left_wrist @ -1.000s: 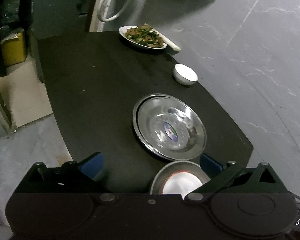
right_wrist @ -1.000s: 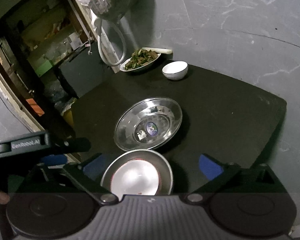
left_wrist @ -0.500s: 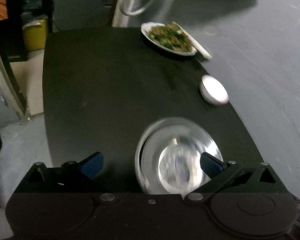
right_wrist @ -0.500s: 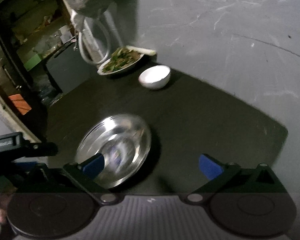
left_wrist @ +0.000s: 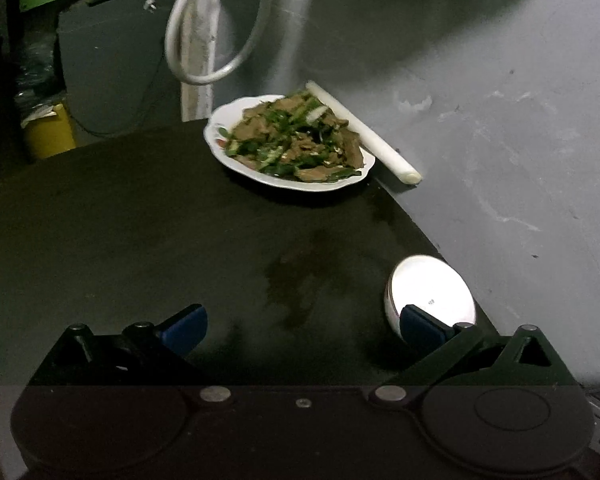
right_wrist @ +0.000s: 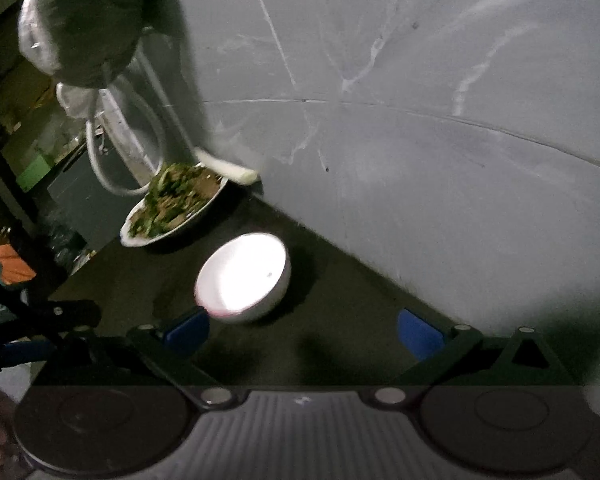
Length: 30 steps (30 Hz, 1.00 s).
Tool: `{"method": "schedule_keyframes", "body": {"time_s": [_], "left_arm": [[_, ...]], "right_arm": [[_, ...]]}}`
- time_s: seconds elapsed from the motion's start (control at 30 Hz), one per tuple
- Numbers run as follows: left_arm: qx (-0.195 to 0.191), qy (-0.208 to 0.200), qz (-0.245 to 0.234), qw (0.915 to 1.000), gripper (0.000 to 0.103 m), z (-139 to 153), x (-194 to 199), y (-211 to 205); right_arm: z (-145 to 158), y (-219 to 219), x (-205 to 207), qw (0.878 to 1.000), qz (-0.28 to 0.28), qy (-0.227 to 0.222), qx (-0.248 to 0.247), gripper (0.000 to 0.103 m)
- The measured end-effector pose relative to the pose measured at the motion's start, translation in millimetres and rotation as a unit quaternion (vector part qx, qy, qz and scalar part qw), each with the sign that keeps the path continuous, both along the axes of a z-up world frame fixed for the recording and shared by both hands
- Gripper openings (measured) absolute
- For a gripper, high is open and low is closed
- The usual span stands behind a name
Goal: Organize plates and bowls
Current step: 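Move both tools to the second red-rimmed white bowl and grasp its rim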
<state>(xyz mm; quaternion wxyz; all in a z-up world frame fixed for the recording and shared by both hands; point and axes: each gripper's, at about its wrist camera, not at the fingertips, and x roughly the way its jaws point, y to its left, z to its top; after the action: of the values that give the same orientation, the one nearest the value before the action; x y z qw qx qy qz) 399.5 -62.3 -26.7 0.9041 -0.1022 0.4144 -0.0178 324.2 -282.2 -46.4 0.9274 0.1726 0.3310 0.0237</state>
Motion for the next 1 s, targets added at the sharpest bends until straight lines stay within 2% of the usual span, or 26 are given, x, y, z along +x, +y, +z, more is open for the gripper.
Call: {"method": "schedule_keyframes", "body": {"time_s": [0.3,0.47,0.6,0.67,0.73,0.9,1.0], "left_arm": [[0.001,0.014,-0.03,0.9995,0.101,-28.0,45.4,-24.7],[-0.001,0.024,-0.05,0.9985,0.09,-38.3,55.2,-36.8],[-0.012,0.024,-0.056,0.9981,0.076,-41.7,60.4,-42.2],[-0.013,0.027,-0.061,0.9977,0.064,-43.2,61.4,-45.5],[-0.018,0.028,-0.067,0.9972,0.046,-44.2,61.4,-48.0],[-0.033,0.034,-0.073,0.9962,0.03,-45.7,63.9,-49.3],[-0.039,0.04,-0.074,0.9957,0.027,-45.7,65.3,-50.1]], "right_arm": [[-21.4,-3.3,47.3,1.0,-0.003,0.01,0.019,0.087],[-30.1,2.6,63.5,0.999,0.015,0.022,0.018,0.074],[-32.4,5.1,69.4,0.999,0.022,0.024,0.015,0.061],[-32.9,4.9,71.5,0.999,0.026,0.025,0.02,0.053],[-32.4,4.9,73.6,0.999,0.03,0.028,0.023,0.044],[-32.7,4.2,78.3,0.998,0.045,0.032,0.035,0.034],[-33.4,4.2,80.4,0.997,0.052,0.036,0.045,0.031]]}}
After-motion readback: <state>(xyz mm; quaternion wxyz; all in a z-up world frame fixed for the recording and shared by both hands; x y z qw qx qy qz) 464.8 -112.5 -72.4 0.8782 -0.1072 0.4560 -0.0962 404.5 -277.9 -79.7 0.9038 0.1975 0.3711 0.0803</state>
